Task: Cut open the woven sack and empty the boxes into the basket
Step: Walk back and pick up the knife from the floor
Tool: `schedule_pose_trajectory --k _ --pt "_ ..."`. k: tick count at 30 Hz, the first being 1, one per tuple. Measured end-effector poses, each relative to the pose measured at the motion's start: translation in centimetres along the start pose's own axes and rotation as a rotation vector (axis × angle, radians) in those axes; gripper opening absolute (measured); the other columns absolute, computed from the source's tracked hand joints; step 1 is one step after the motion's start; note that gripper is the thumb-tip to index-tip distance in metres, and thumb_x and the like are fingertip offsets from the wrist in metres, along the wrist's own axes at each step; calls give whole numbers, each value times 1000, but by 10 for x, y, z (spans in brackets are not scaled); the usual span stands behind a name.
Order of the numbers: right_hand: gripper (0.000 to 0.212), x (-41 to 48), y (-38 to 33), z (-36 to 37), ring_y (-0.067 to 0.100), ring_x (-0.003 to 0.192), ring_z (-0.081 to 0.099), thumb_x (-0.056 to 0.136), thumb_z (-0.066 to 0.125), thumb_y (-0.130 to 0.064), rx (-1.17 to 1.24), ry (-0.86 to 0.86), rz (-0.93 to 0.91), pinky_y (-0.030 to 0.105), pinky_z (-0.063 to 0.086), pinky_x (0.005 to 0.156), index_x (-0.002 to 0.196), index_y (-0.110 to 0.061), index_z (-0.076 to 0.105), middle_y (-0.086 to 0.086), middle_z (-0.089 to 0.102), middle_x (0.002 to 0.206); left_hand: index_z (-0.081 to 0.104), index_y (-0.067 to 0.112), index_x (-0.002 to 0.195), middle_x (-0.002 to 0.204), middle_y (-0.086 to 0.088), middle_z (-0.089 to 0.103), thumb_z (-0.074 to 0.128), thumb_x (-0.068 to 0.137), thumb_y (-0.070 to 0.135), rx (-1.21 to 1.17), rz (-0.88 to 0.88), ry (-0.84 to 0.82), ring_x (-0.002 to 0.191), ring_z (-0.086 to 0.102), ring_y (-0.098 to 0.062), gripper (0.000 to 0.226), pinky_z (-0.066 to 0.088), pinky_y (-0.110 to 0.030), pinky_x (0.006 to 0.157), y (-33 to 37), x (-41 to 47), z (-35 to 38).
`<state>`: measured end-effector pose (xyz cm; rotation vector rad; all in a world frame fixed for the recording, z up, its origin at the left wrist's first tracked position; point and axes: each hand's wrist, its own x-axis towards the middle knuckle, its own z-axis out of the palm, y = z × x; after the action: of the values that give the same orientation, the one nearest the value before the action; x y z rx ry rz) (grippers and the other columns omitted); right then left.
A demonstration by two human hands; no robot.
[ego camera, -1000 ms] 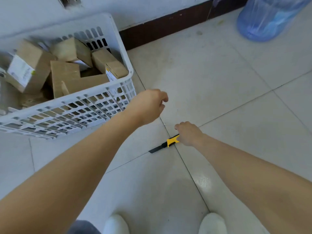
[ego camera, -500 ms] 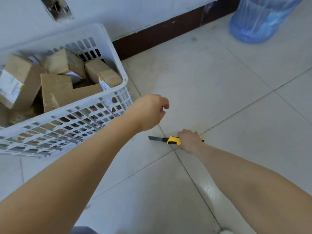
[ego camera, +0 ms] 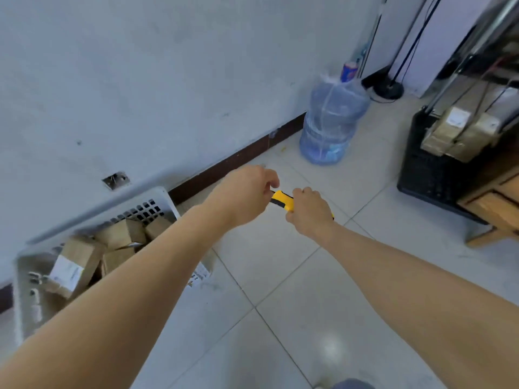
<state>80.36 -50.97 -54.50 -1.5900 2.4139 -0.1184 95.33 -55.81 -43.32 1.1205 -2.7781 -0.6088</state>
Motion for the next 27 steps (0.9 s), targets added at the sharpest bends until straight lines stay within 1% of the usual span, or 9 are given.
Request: schedule_pose_trajectory --k 3,5,9,14,16,18,20,24,27 --pt "30 -19 7 -111 33 103 51 87 57 -21 51 88 68 37 41 77 111 -4 50 16 54 113 65 16 108 100 -6 64 46 91 12 -20 58 26 91 58 -24 25 47 -34 78 59 3 -87" --pt "30 -33 13 -183 33 102 51 87 57 -22 68 149 102 37 41 76 110 -3 50 17 54 112 67 15 103 95 -7 65 47 89 10 -50 95 47 89 60 -26 25 48 -36 77 99 5 -146" --pt "32 -70 21 -321 35 104 53 88 56 -21 37 269 158 36 37 73 112 -1 51 19 55 116 66 15 108 101 -7 67 46 89 8 -49 223 96 94 59 -25 28 46 -34 82 181 0 -254" --pt "35 -135 37 -456 33 106 53 89 55 -26 -5 492 239 38 43 82 117 -5 50 16 54 116 66 13 110 103 -10 66 46 90 7 -76 446 139 95 59 -26 28 43 -35 86 273 -11 -343" --pt "37 -163 54 -497 33 108 52 89 56 -27 -49 564 275 40 44 83 118 -5 49 15 54 116 66 12 108 100 -11 67 48 90 7 -89 542 176 93 59 -27 26 45 -38 86 308 -12 -362" --pt "37 -193 76 -531 33 106 53 88 57 -27 -84 621 325 38 44 78 117 -5 50 15 54 114 66 12 110 103 -8 67 49 90 10 -117 617 204 95 59 -24 26 46 -34 87 345 -14 -369" --pt "36 -221 106 -557 33 104 55 88 57 -27 -84 673 389 36 42 72 116 -6 51 15 56 113 66 13 112 107 -5 66 50 91 12 -141 678 196 97 59 -19 26 45 -29 88 385 -15 -367" --pt "38 -273 187 -592 33 106 56 87 57 -29 -88 747 480 39 48 80 119 -9 54 14 58 116 65 16 111 104 -2 66 50 92 15 -147 790 168 90 57 -14 25 45 -26 86 478 -10 -350" --pt "34 -308 259 -613 32 102 57 87 58 -29 -130 771 527 37 46 74 113 -8 54 14 60 110 66 18 108 98 2 64 49 92 15 -118 858 195 90 56 -12 23 44 -26 84 554 -4 -334"
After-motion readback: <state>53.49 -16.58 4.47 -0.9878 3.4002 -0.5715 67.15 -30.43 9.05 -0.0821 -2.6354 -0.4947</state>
